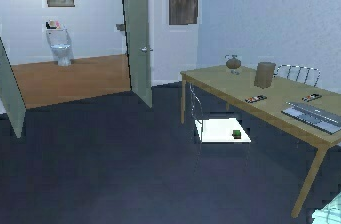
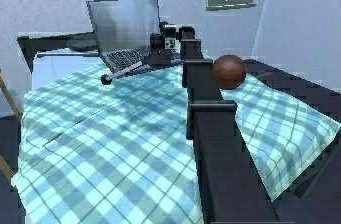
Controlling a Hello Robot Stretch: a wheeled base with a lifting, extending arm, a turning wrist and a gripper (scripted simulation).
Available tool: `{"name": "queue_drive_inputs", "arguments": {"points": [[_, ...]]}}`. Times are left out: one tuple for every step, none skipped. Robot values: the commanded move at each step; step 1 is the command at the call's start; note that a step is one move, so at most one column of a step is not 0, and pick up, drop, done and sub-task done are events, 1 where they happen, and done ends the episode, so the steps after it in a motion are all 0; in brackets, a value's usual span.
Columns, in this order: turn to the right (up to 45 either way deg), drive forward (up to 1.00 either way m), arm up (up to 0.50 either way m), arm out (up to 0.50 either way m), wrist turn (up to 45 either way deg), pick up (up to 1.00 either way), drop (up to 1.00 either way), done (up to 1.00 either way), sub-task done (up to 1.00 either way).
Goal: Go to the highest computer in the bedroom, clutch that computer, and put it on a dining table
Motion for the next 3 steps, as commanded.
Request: {"name": "queue_drive_inputs", "arguments": {"points": [[0.0, 0.0, 0.0, 0.0, -45.0, 0.0, 0.0, 0.0, 0.0], [0.0, 0.0, 0.0, 0.0, -27.0, 0.0, 0.0, 0.0, 0.0], [0.0, 0.0, 0.0, -0.48, 0.0, 0.0, 0.0, 0.0, 0.0]]}}
